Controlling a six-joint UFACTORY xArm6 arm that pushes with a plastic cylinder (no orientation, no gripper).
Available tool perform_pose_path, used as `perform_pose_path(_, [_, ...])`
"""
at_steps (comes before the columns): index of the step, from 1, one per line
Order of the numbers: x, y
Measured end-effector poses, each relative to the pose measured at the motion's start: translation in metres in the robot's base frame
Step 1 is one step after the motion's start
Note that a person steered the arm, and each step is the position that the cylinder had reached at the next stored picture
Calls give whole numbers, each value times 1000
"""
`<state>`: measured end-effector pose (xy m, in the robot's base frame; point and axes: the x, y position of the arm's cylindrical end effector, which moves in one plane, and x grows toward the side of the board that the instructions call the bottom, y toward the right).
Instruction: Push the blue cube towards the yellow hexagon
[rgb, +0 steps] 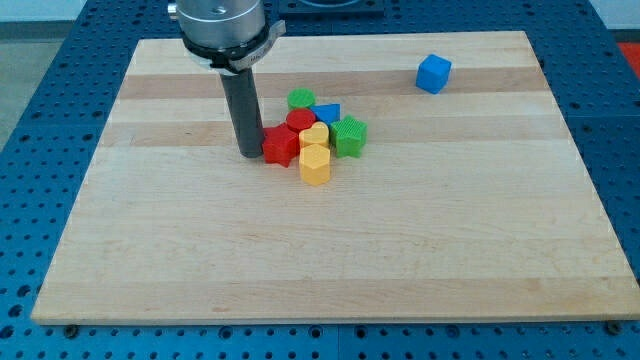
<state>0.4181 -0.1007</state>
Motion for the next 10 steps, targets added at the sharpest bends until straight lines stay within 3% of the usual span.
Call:
perform_pose_path(1, [10,0])
perform_pose_path(3, [114,29])
perform_pose_path(5, [126,161])
perform_pose_path(6, [104,236])
perform_pose_path(7, [47,285])
perform_pose_path(10, [-139,273])
